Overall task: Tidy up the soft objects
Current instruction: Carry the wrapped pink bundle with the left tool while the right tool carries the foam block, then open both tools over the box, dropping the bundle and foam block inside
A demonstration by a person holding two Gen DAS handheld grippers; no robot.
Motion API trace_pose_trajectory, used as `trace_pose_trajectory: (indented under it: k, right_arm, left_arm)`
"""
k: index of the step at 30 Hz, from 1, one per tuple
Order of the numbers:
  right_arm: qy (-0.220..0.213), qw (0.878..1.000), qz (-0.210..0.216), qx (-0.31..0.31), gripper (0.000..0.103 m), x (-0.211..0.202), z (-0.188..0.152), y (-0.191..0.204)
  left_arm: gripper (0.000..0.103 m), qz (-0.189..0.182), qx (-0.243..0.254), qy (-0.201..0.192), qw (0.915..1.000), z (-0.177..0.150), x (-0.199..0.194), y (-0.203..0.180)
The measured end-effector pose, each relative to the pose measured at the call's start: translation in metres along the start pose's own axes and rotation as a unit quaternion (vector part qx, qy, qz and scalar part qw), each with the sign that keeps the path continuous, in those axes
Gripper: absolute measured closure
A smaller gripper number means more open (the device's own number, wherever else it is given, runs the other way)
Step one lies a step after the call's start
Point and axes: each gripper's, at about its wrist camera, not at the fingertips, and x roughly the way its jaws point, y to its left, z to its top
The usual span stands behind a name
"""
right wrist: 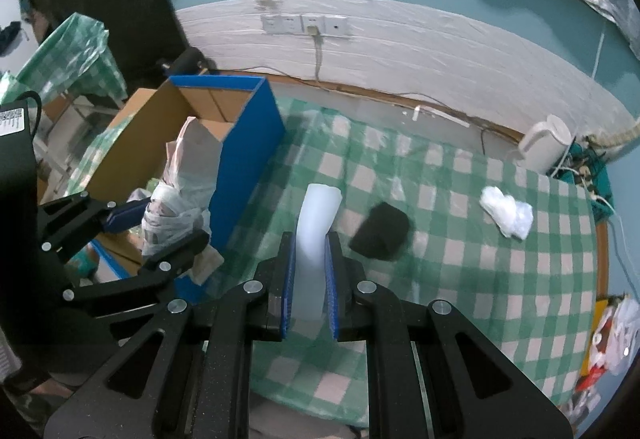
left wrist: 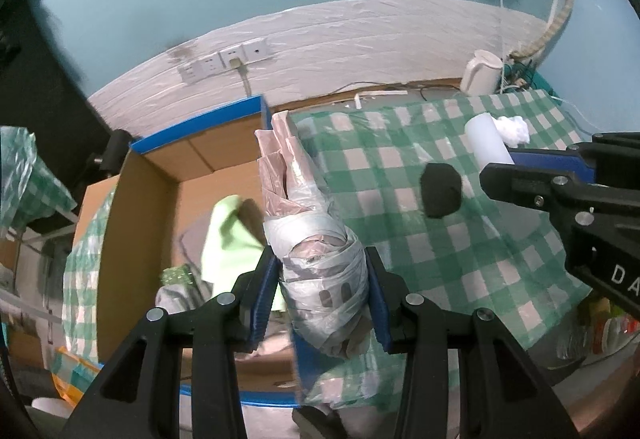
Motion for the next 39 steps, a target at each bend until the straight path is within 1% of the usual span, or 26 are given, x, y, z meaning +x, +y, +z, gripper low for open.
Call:
trace_pose_trajectory:
  k: [10, 17, 30, 37, 39]
  right_arm:
    - [0.005, 1.000, 0.014, -0.027, 0.091, 0.011, 0.021, 0.039]
    - [0.008, 0.999, 0.023, -0.048, 0.091, 0.022, 0.034, 0.068]
    - [0.033, 0.995, 0.071, -0.066, 0.091, 0.058, 0.049, 0.111]
    - [0.056, 0.992, 0.089, -0.067, 0.091, 0.084, 0.054, 0.128]
    - [0.060, 0.992, 0.091, -0.065, 0.086, 0.089, 0.054, 0.130]
  left_arm:
    - [0.060, 0.015, -0.034, -0.004, 0.9993, -0.008, -0.002, 0.044]
    - [0.060, 0.021, -0.066, 0.006, 0.9976, -0.015, 0.004, 0.076]
    - [0.060, 0.032, -0.126, 0.030, 0.9911, -0.029, 0.020, 0.141]
    - [0.060, 0.037, -0.141, 0.047, 0.9883, -0.036, 0.029, 0.156]
    - [0.058, 0.039, -0.140, 0.053, 0.9879, -0.036, 0.032, 0.157]
